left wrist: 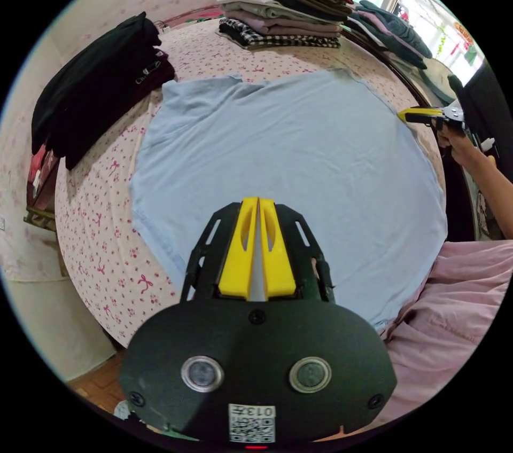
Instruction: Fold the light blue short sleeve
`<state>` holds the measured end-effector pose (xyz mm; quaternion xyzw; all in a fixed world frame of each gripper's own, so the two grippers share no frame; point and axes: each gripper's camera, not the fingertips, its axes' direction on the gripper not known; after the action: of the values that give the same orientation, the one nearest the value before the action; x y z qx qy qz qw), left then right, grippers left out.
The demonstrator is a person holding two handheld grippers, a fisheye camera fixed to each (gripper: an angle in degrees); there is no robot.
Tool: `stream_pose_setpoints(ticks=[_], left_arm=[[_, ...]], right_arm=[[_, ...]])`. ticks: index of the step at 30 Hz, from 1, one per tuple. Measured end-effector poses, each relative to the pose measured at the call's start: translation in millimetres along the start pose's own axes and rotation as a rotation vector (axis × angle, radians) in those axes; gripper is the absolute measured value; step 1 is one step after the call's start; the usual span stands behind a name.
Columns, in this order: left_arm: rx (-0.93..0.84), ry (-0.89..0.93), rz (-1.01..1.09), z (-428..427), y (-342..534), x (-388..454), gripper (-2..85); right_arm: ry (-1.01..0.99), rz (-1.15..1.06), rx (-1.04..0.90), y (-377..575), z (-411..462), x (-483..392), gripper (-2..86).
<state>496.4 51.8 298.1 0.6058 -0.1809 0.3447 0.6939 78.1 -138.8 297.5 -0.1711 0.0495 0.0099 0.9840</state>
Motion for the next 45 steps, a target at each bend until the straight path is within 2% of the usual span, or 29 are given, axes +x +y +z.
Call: stream_pose_setpoints(ticks=[7,9,13,19,22,26,28,29,32,36,38,40,45], left_arm=[[0.003,0.001,-0.025,-14,21,2,-0.2],[0.016,-0.005,-0.009,-24,32,4,-0.2],[-0.051,0.008,0.036,-25,61,21,-0.2],[-0.078,0.021,0.018,-33,99,40,-0.2],[-0.077,-0.004,0.012,-45,120,41,-0.2],[-0.075,-0.014,-0.019,-54,146,36,-0.1],[-0.100,-0.003,-0.042,-50,159,33,-0.1],[-0.109,-0.003,-0.044,-47,161,33,-0.1],[-0.118,-0.019,-0.053,-44,172,31,0.2],[-0.119,-0.037,-0.039,-55,189,21,1.6],[-0.126,-0.016,-0.036,-58,200,16,3.3],[-0.119,0.088,-0.057,-60,216,10,6.1],[-0.153,0.221,-0.101,-40,239,8,11.1]], right_arm=[[-0.070,0.122,0.061,34,-54,19,4.6],[-0.029,0.048,0.149,54,-91,2,4.8],[0.012,-0.063,0.069,83,-104,-38,4.8],[0.136,-0.084,0.028,123,-111,-65,1.2],[0.089,-0.011,-0.015,132,-134,-62,0.4],[0.031,-0.097,0.081,159,-170,-97,0.2],[0.026,-0.129,0.052,173,-168,-113,0.2],[0.039,-0.125,-0.022,180,-159,-119,0.3],[0.049,-0.078,-0.021,198,-173,-122,0.6],[0.010,-0.111,0.068,222,-212,-133,2.0],[-0.037,-0.202,0.095,240,-232,-153,5.5],[-0.072,-0.250,0.132,255,-246,-169,7.6],[-0.028,-0.409,0.058,289,-255,-226,10.1]])
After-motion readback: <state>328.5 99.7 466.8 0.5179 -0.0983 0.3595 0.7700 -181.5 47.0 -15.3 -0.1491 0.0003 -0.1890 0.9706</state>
